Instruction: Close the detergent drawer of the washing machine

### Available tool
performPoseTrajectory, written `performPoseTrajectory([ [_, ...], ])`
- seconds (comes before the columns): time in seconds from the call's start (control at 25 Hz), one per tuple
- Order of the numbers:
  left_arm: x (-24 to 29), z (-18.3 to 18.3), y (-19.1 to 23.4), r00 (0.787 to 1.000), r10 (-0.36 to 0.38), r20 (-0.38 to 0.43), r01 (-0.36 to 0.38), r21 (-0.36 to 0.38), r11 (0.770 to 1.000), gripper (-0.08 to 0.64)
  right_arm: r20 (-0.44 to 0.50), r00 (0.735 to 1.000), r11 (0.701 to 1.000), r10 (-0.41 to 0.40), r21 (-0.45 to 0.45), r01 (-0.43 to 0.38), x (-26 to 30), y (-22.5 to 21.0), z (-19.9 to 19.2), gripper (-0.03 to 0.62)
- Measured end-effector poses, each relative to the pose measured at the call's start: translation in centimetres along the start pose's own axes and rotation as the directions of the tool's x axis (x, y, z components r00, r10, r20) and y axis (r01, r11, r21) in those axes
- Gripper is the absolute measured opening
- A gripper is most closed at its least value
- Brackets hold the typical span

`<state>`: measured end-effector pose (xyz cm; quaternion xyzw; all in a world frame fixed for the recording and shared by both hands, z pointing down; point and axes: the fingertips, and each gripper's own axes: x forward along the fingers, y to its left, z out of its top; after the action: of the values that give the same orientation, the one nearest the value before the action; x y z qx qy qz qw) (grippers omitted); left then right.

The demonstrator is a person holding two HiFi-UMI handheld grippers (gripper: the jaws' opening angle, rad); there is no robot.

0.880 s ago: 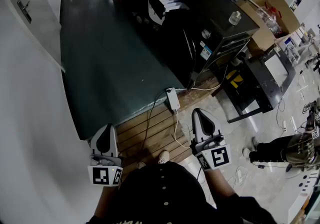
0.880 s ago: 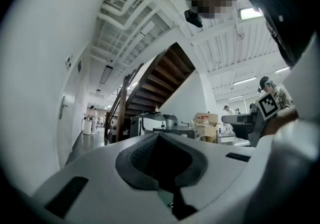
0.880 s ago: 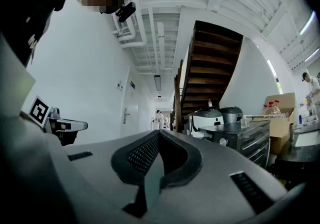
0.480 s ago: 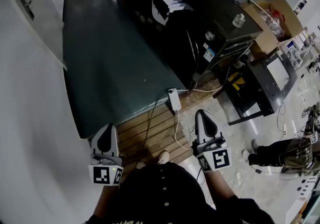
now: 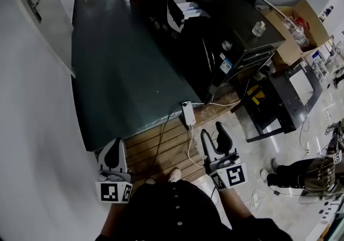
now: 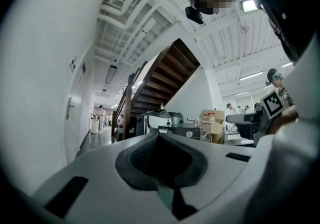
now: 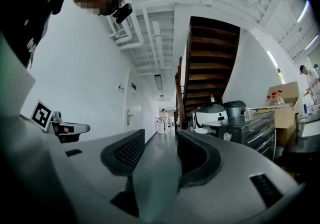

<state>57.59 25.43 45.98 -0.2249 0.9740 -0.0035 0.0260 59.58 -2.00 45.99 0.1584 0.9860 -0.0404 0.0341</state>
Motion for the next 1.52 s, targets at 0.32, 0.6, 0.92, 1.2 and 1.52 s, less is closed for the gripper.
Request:
performPoseTrajectory([
  [0.32, -0.1, -0.2, -0.7, 0.996, 0.088, 0.017, -0.088, -0.007, 0.996, 0.015, -0.037, 0.999, 0.999, 0.032, -0.009, -0.032, -0.4, -2.4, -1.4, 0.186],
  [0.6, 0.2, -0.3, -0.8, 0.996, 0.093, 0.013, -0.093, -0.009, 0.996, 0.015, -0.048, 0.998, 0.999, 0.036, -0.001, -0.036, 0.3, -3.0, -1.5, 0.167],
  [0.92, 3.1, -1.4, 1.1, 0.997, 0.082, 0.006, -0.082, -0.027, 0.996, 0.015, -0.075, 0.996, 0.999, 0.039, -0.018, -0.041, 4.1, -2.9, -2.3, 0.156],
  [1.2, 7.5, -2.1, 5.2, 0.998, 0.056, -0.006, -0.056, -0.028, 0.998, 0.015, -0.05, 0.998, 1.0, 0.025, -0.003, -0.025, 10.2, -2.7, -2.3, 0.159],
  [1.52, 13.5, -0.7, 11.6, 0.999, 0.033, 0.002, -0.033, -0.029, 0.999, 0.015, -0.042, 0.999, 1.0, 0.025, -0.007, -0.026, 19.5, -1.4, -1.1, 0.16],
])
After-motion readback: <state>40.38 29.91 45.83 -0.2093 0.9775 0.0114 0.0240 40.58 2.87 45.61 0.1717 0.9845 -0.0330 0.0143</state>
